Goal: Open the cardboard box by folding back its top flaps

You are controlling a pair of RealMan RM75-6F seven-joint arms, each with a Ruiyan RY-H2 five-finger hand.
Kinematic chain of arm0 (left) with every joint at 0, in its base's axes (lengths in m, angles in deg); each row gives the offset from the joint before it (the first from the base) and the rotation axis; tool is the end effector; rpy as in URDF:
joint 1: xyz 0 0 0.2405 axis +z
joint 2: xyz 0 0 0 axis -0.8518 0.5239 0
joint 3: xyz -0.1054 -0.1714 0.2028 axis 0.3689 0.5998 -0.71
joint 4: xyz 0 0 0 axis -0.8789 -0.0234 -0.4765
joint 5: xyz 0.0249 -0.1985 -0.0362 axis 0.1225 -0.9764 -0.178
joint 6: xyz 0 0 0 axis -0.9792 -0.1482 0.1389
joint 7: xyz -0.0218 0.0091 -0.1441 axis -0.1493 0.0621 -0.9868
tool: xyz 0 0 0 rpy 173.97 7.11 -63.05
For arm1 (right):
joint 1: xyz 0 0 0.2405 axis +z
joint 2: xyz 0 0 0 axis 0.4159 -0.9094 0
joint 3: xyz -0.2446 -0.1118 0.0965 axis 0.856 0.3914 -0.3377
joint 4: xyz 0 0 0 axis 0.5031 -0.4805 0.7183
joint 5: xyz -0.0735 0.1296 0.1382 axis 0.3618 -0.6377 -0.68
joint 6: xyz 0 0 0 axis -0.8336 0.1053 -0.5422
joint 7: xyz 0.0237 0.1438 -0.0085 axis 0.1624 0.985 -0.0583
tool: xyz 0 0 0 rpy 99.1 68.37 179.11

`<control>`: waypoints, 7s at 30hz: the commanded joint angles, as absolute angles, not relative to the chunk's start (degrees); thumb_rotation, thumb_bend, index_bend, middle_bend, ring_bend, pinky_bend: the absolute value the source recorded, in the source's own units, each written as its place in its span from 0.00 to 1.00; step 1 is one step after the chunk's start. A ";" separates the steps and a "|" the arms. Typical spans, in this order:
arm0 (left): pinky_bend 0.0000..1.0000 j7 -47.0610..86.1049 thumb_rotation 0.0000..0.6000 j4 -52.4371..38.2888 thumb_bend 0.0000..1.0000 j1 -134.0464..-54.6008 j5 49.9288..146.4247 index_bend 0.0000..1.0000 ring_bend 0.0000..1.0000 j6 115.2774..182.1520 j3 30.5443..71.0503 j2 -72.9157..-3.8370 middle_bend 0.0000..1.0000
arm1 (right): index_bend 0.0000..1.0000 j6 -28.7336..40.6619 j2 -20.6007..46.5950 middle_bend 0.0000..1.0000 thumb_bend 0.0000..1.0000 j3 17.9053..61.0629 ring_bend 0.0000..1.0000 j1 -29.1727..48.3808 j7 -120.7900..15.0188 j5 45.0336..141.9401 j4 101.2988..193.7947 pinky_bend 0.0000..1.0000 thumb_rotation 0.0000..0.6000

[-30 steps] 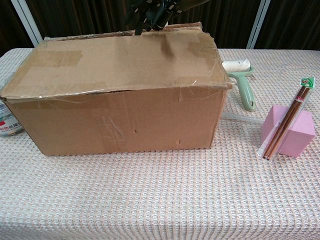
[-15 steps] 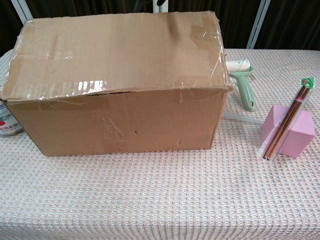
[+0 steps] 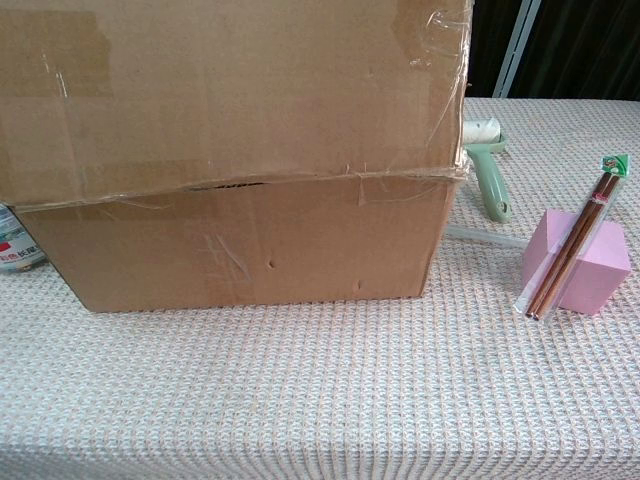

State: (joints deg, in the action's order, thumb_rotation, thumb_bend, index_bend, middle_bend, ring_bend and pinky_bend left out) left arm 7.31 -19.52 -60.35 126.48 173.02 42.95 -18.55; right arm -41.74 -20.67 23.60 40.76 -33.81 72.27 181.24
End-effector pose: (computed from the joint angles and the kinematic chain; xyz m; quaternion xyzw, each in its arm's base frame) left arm -0.3595 0.1596 0.1942 -0.5847 -0.4039 -0.4084 0.5728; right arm 0.0121 -0.3866 0.1550 0.6986 -0.5889 0.3795 0.1453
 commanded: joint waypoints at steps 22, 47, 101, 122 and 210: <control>0.24 8.83 0.65 -23.40 0.00 -61.60 127.30 0.12 0.14 173.79 44.16 -16.55 0.15 | 0.00 -60.08 -17.95 0.27 0.90 -7.38 0.00 3.13 -47.02 95.37 198.52 0.00 1.00; 0.24 8.92 0.67 -22.07 0.00 -60.87 126.54 0.12 0.14 174.31 43.92 -17.27 0.15 | 0.23 -22.16 0.56 0.18 0.95 34.42 0.00 46.18 -94.80 74.25 182.86 0.00 1.00; 0.24 9.02 0.67 -22.34 0.00 -62.54 128.35 0.11 0.14 172.95 43.68 -18.06 0.15 | 0.44 -5.48 -25.98 0.40 1.00 44.86 0.00 47.75 -90.07 72.78 200.47 0.00 1.00; 0.24 10.19 0.66 -24.30 0.00 -64.37 129.20 0.11 0.14 171.40 43.68 -17.93 0.15 | 0.19 1.18 -36.68 0.25 0.98 43.66 0.00 21.48 -53.82 103.06 191.83 0.00 1.00; 0.17 31.32 0.10 -34.35 0.00 -114.54 119.33 0.34 0.05 127.28 51.14 -17.93 0.40 | 0.00 36.11 -24.20 0.04 0.92 39.44 0.00 -17.10 -17.44 117.69 166.17 0.00 1.00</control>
State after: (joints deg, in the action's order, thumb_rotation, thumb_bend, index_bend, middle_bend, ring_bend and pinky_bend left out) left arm 31.02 -32.78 -115.18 120.18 126.62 50.96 -19.55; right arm 36.11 -24.20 39.46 -17.10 -17.42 117.67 166.16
